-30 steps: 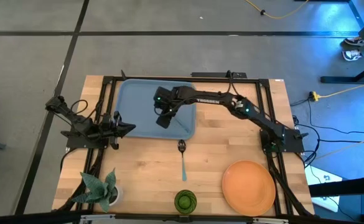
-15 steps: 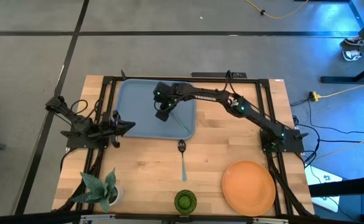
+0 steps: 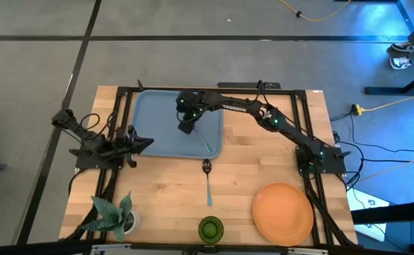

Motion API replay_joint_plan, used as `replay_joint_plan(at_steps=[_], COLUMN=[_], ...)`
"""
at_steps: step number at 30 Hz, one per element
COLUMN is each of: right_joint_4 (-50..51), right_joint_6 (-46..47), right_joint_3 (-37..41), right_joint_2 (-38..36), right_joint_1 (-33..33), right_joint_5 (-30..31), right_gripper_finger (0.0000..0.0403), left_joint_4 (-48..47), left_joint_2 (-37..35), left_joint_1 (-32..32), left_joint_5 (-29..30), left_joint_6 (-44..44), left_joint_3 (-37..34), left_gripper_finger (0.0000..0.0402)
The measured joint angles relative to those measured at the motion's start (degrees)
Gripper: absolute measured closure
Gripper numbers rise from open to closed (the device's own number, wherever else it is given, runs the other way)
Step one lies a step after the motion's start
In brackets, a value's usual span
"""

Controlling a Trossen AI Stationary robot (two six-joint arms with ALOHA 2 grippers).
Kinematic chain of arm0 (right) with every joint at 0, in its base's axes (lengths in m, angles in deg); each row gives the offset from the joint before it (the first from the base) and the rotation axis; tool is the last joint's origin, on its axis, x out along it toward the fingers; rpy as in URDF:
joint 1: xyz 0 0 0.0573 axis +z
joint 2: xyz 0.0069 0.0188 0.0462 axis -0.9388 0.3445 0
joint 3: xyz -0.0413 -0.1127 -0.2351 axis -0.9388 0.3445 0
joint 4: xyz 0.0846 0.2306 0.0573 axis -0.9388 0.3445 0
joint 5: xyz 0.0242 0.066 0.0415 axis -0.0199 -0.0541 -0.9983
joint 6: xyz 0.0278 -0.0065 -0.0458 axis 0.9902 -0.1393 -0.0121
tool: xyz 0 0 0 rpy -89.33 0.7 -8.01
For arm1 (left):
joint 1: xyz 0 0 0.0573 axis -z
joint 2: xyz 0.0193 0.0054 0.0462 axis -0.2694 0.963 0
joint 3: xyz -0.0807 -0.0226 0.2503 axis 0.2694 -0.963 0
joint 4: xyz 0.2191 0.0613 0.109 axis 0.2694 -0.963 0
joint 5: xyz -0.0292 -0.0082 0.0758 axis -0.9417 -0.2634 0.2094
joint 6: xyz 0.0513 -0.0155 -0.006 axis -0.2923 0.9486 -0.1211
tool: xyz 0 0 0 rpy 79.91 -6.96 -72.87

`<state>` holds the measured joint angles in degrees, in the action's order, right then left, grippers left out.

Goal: Pick and place plate/cup/fork/spoon on tray
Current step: Put the blue fork on the blue tray

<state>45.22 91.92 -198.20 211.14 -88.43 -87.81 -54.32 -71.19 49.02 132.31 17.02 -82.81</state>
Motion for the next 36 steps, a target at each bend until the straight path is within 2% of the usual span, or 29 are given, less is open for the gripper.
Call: replay_joint_plan(at_steps=[2,8,15,23,29,36], right_joint_4=[-0.68,-0.46,-0.85,-1.52,-0.99,0.53], right_joint_6=[-0.15,-0.11,1.04,1.47,1.64,5.78], right_joint_3=[-0.36,0.48,0.53,0.53,0.53,0.53], right_joint_2=[-0.20,0.25,0.78,1.74,1.75,1.73], right_joint_1=[0.57,2.04,2.24,1.85,1.73,1.43], right_joint_5=[-2.17,-2.11,4.90,7.85,13.83,18.57], right_gripper_finger=[0.0402,0.0402,0.0402,0.0402,0.0402,0.0402], left_joint_4=[-0.02,-0.04,-0.78,-9.89,-16.37,-18.46], left_joint_2=[0.01,0.02,0.00,0.13,0.12,0.11], left_joint_1=[0.00,0.00,0.00,0.00,0.01,0.01], left_joint_5=[1.43,6.42,7.54,8.47,8.47,8.43], left_joint_6=[-0.40,-4.94,-8.04,-8.04,-8.04,-8.04], left_joint_3=[0.00,0.00,0.15,5.35,9.51,10.86], left_gripper_finger=[0.0401,0.0401,0.0401,0.0401,0.0401,0.0401])
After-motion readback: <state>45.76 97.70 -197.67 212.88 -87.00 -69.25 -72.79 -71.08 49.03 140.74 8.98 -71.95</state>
